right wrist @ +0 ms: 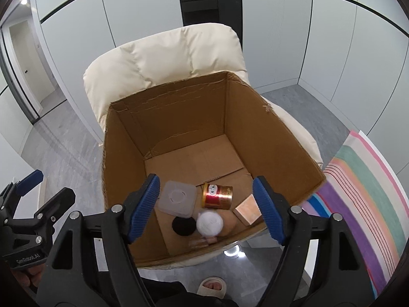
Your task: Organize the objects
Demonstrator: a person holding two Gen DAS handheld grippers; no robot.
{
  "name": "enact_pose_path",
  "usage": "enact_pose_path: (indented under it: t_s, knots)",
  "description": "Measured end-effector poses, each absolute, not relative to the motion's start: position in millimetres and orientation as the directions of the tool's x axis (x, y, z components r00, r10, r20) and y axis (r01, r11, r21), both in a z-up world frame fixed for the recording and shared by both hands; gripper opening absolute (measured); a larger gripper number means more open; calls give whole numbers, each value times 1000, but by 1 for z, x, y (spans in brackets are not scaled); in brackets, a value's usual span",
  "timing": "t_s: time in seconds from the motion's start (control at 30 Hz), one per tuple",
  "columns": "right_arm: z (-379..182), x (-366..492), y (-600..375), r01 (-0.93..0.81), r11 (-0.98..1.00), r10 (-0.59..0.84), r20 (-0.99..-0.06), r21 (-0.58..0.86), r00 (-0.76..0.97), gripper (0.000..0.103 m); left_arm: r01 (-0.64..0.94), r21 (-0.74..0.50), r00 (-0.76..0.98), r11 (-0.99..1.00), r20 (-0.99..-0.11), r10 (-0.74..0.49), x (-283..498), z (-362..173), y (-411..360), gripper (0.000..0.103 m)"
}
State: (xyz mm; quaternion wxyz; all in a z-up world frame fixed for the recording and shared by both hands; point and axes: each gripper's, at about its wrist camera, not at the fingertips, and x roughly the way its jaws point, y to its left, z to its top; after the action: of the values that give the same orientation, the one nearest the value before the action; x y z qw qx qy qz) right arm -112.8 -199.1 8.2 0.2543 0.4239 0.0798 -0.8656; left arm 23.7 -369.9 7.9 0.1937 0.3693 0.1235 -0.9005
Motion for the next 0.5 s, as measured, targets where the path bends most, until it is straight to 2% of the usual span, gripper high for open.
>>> enact_pose_path:
  t_s: [0.23,0.33,0.5]
  knots:
    - [6,-109,-203,522,-850,-370,-782,68,-501,80,446,-80,-652,-892,-711,-262,23,8,-373,103]
    - [6,-110,-200,521,-851,-368,-782,65,-503,89,441,-79,-652,-894,-713,-258,20,7,-370,103]
    - [7,-112,-189,515,-855,-367,-778,65,-511,89,433,-79,-652,-898,-715,-252,14,6,-362,103]
